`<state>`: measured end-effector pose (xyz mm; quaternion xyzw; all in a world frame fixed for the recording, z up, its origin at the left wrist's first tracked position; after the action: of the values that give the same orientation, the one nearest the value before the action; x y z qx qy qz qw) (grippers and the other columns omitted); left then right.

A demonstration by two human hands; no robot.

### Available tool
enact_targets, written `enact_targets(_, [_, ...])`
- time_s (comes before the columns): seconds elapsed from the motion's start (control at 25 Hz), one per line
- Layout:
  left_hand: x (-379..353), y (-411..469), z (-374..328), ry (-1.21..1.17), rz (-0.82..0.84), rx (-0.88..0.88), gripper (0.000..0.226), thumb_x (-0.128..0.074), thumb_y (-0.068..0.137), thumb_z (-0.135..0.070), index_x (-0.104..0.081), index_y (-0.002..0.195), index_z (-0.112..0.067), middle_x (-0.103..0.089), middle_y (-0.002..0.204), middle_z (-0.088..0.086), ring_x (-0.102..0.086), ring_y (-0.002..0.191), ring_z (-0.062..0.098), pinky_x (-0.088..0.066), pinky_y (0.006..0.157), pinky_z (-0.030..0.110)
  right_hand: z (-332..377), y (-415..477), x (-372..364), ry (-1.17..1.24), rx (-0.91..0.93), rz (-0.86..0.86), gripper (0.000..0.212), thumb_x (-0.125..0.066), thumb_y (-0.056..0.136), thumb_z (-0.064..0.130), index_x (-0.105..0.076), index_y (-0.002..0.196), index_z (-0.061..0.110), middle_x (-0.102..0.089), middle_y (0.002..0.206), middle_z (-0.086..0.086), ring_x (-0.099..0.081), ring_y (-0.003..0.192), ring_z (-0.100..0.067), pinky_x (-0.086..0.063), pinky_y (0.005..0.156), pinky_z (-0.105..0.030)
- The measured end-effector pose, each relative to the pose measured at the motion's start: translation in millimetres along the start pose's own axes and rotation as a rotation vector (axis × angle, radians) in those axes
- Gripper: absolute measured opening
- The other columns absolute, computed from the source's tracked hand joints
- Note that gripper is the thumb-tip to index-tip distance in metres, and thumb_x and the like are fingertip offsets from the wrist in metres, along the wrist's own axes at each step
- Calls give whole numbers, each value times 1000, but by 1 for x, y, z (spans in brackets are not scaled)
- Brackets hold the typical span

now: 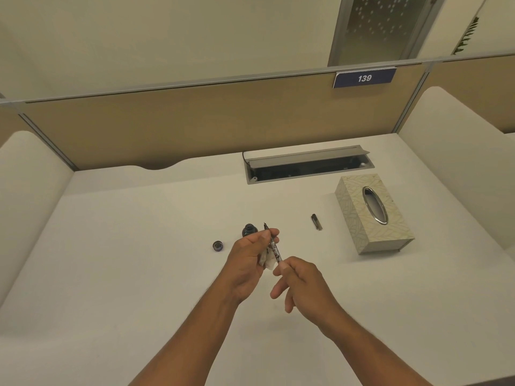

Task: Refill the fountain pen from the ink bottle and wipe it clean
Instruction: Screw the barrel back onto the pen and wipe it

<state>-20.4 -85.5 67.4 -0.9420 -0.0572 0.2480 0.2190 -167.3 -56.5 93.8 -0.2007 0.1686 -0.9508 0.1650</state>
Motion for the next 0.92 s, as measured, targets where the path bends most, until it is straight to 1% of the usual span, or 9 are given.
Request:
enact_targets(0.2, [1, 9, 4, 33, -46, -7, 23, -63, 106, -20, -85, 105, -15, -77, 102, 1, -68, 96, 13, -51, 86, 32, -6, 11, 6, -120, 80, -166, 23, -60, 102, 36, -70, 91, 19, -73, 81, 6, -61, 68, -8, -45, 65, -22])
enact_targets(0.32, [4, 15, 7, 72, -60, -8, 22, -65, 105, -22, -85, 106, -13, -75, 98, 5, -64, 83, 16, -48, 75, 30, -10, 15, 12, -123, 86, -270, 12, -72, 95, 31, -66, 99, 22, -70, 80, 4, -64, 74, -11, -47, 64, -21])
enact_targets(0.4, [5, 18, 8, 89, -67, -2, 22, -65, 105, -21, -84, 107, -12, -74, 97, 5, -63, 79, 14, -47, 70, 28, -12, 19, 12, -130, 94, -274, 12, -73, 95, 28, -64, 91, 20, -69, 78, 3, -64, 72, -12, -48, 62, -19])
enact_targets(0.48, [5, 22, 10, 103, -60, 13, 21, -64, 105, -21, -84, 106, -13, -77, 99, 3, -64, 83, 14, -49, 74, 28, -16, 26, 10, -140, 85, -242, 14, -70, 96, 26, -66, 86, 18, -70, 78, 2, -62, 69, -12, -49, 62, -19])
enact_targets(0.56, [7, 27, 12, 133, -49, 32, 21, -66, 104, -21, -85, 105, -15, -78, 100, 2, -63, 89, 16, -48, 82, 32, -21, 32, 10, -107, 48, -194, 14, -68, 97, 25, -68, 87, 16, -73, 80, 0, -64, 70, -15, -54, 67, -27])
enact_targets(0.64, [11, 33, 16, 160, -58, 55, 19, -69, 103, -22, -86, 108, -16, -77, 101, 2, -61, 90, 18, -46, 81, 33, -27, 37, 9, -93, 23, -169, 14, -67, 98, 25, -69, 88, 16, -75, 82, 0, -69, 75, -19, -57, 72, -33])
enact_targets(0.72, [13, 38, 20, 173, -66, 70, 20, -70, 102, -24, -85, 114, -17, -78, 99, 1, -58, 82, 17, -43, 73, 30, -31, 42, 9, -125, 25, -202, 15, -67, 99, 26, -71, 88, 16, -75, 84, 1, -69, 78, -17, -56, 70, -26])
enact_targets(0.8, [15, 44, 25, 147, -77, 93, 26, -75, 97, -26, -81, 121, -16, -74, 82, 1, -57, 75, 16, -39, 69, 30, -38, 50, 12, -189, 24, -291, 14, -67, 99, 25, -72, 89, 16, -72, 88, 2, -65, 81, -13, -44, 66, -11])
enact_targets(0.92, [24, 51, 34, 31, -167, 125, 48, -78, 79, -23, -76, 126, -14, -56, 74, 8, -59, 73, 20, -39, 72, 33, -56, 70, 20, -227, -1, -416, 11, -67, 98, 22, -71, 91, 15, -70, 89, -2, -64, 83, -16, -37, 64, -10])
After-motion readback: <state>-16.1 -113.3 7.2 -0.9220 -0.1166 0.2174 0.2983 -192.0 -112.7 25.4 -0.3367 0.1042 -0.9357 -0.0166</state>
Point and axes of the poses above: each hand's wrist, its own y-axis towards the middle knuckle, its own x-axis out of the back of the hand, z = x × y, the point moved 5 cm from there along y, towards the middle knuckle
